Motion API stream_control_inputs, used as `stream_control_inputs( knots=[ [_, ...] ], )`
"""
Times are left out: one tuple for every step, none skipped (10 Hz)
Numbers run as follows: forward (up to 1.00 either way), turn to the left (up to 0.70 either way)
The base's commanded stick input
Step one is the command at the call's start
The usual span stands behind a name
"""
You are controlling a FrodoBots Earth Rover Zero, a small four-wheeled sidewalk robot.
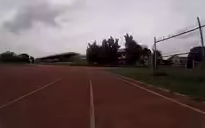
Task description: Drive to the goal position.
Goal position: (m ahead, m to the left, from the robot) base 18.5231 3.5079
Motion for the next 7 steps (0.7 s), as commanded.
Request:
stream_control_inputs(
  knots=[
    [0.7, 0.0],
    [0.7, 0.0],
    [0.7, 0.0],
    [0.7, 0.0],
    [0.7, 0.0],
    [0.7, 0.0],
    [0.7, 0.0]
  ],
)
